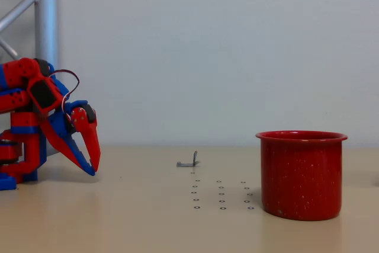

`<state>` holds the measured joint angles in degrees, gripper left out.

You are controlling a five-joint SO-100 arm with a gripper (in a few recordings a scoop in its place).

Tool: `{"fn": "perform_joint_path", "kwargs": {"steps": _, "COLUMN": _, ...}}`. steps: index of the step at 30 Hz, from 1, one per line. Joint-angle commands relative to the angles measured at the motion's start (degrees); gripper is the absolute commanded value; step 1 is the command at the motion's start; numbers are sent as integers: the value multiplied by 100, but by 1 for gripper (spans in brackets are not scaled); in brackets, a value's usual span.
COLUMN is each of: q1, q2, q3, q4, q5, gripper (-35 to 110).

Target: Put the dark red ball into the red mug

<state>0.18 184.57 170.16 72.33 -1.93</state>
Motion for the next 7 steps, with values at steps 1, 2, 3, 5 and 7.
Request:
{"fn": "perform_joint_path", "kwargs": {"steps": 1, "q1": -88, "q2": 422, "q3": 105, "q4": -18, "q5": -35, "gripper": -2}}
{"fn": "perform_joint_path", "kwargs": {"steps": 2, "q1": -88, "q2": 422, "q3": 105, "q4": -18, "q5": -35, "gripper": -2}}
{"fn": "perform_joint_path", "kwargs": {"steps": 3, "q1": -79, "q2": 422, "q3": 105, "q4": -18, "q5": -35, "gripper": -2}}
{"fn": "perform_joint_path", "kwargs": {"steps": 5, "q1": -79, "q2": 422, "q3": 105, "q4": -9, "q5": -26, "gripper": -2}}
{"fn": "perform_joint_path", "kwargs": {"steps": 7, "q1": -79, "q2": 422, "q3": 105, "q4": -9, "q5": -18, "gripper": -2}}
